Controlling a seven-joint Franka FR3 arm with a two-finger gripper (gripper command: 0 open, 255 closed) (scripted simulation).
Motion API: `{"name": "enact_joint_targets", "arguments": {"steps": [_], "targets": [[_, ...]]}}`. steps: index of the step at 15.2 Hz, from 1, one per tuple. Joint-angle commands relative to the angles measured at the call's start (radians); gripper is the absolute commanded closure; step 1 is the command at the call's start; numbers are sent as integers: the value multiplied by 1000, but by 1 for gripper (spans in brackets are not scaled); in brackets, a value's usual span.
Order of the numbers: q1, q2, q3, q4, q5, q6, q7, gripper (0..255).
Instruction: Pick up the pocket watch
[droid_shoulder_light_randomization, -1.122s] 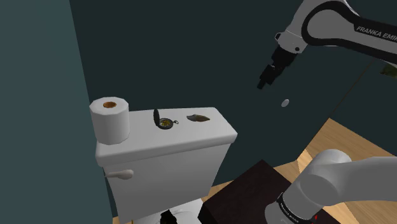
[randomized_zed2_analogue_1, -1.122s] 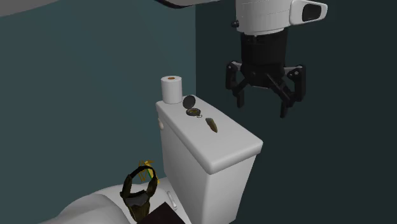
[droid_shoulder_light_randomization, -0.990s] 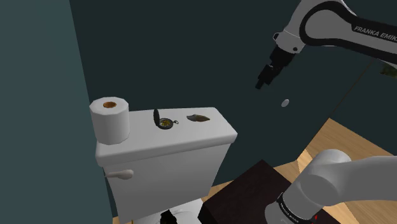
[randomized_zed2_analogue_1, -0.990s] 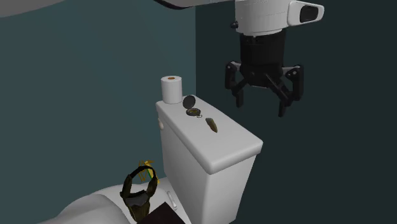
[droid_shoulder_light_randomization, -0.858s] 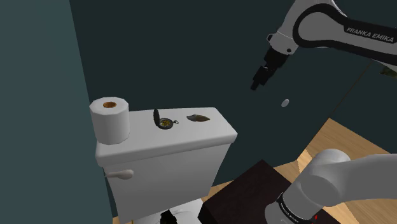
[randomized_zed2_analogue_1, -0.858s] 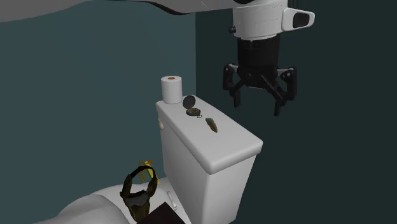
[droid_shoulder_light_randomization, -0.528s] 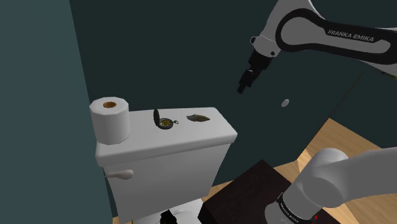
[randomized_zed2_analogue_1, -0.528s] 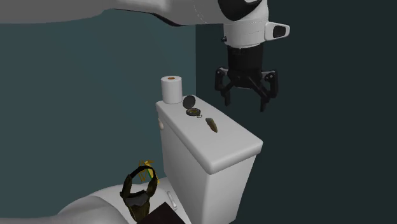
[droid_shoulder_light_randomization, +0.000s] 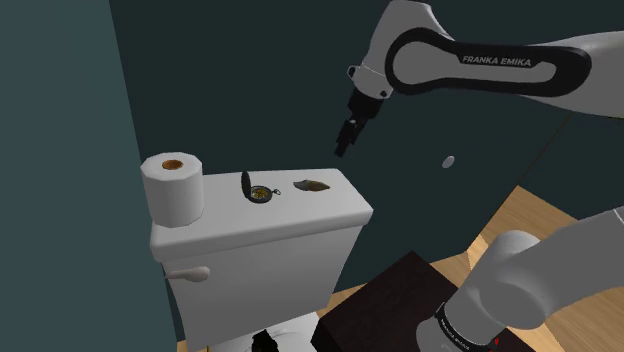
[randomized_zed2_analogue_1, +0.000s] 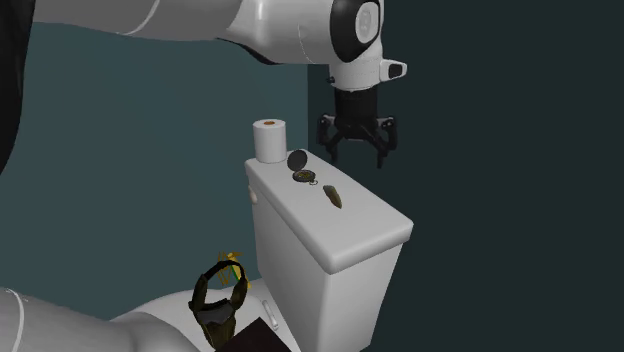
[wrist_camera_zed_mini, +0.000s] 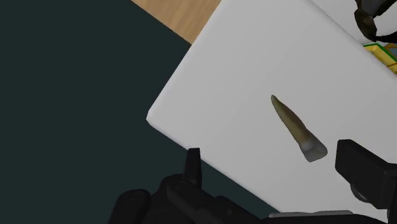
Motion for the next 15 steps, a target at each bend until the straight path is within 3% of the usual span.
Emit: {"name": "enact_joint_targets", "arguments": {"steps": [1, 15], "targets": [[20, 47, 22, 17, 7, 26, -3, 0], [144, 393, 175, 211, -10, 145, -13, 0]]}}
